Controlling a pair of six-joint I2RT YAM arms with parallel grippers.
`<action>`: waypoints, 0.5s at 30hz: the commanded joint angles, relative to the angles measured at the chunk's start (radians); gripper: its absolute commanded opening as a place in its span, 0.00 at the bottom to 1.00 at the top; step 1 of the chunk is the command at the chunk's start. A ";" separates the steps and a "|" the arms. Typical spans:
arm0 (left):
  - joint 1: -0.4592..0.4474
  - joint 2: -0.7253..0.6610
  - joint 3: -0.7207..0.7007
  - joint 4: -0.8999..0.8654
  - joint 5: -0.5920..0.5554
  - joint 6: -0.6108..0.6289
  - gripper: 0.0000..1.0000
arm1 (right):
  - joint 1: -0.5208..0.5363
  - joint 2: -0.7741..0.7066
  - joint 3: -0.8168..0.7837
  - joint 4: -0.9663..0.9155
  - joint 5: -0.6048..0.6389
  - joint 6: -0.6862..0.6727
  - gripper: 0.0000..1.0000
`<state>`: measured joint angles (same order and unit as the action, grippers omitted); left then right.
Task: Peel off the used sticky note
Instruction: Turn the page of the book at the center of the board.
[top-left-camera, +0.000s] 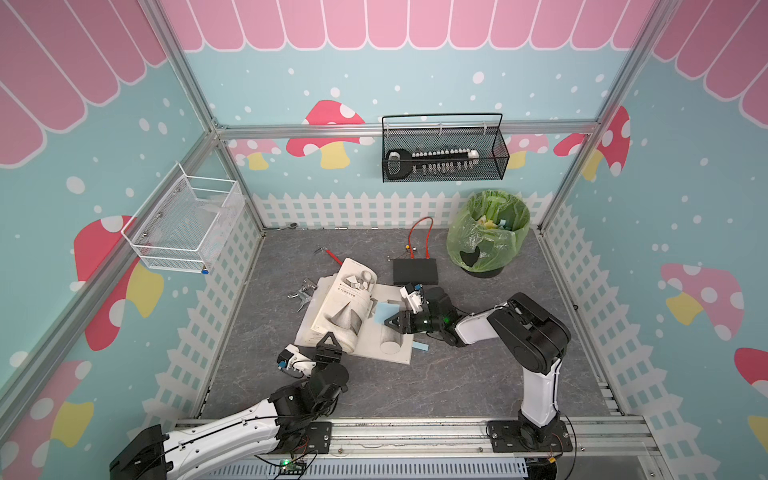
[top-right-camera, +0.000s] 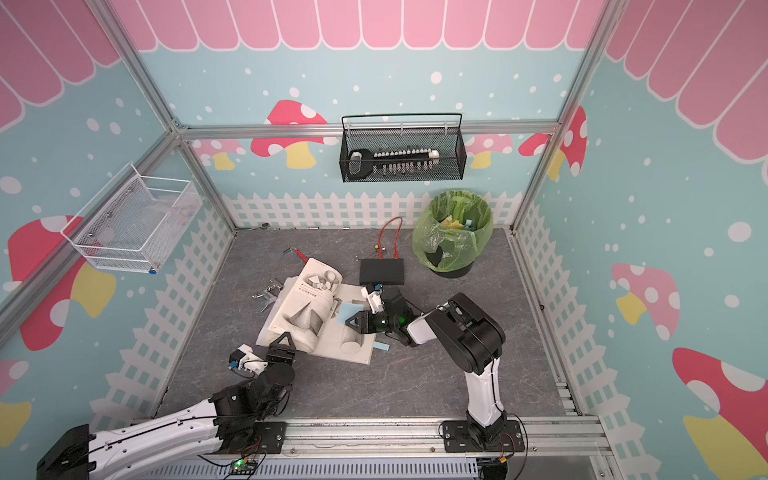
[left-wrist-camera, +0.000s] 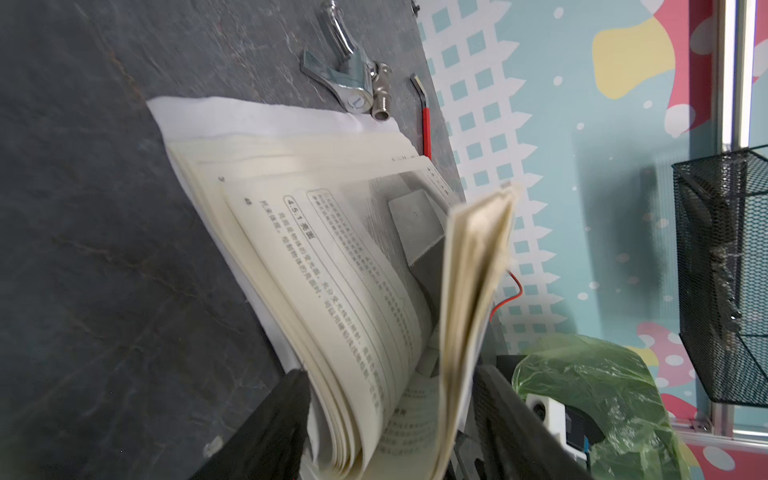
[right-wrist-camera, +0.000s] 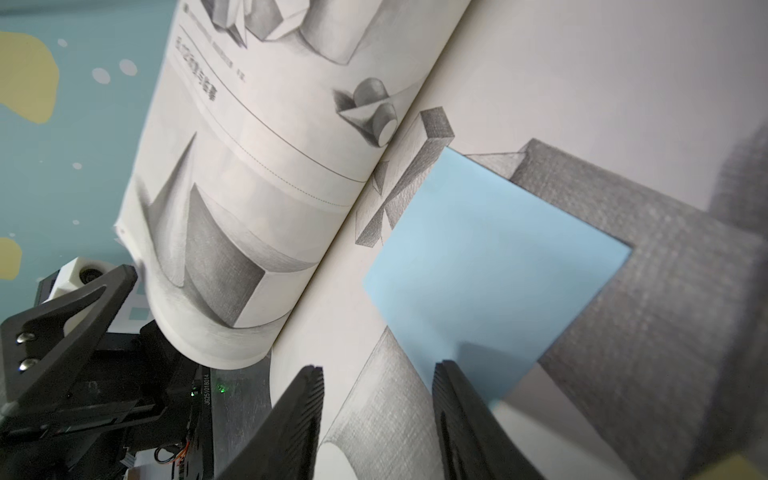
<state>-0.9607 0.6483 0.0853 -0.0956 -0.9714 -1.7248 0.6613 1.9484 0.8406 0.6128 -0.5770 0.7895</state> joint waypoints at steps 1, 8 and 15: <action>0.040 0.010 -0.015 -0.009 0.031 -0.018 0.67 | 0.008 -0.020 0.085 -0.174 -0.003 -0.071 0.49; 0.074 0.008 -0.025 0.011 0.054 0.016 0.67 | 0.008 0.154 0.366 -0.284 -0.038 -0.125 0.46; 0.080 -0.027 -0.044 0.009 0.082 0.028 0.67 | 0.012 0.225 0.492 -0.307 -0.072 -0.118 0.45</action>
<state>-0.8883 0.6399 0.0620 -0.0841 -0.9161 -1.7203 0.6632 2.1620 1.3048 0.3500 -0.6239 0.6922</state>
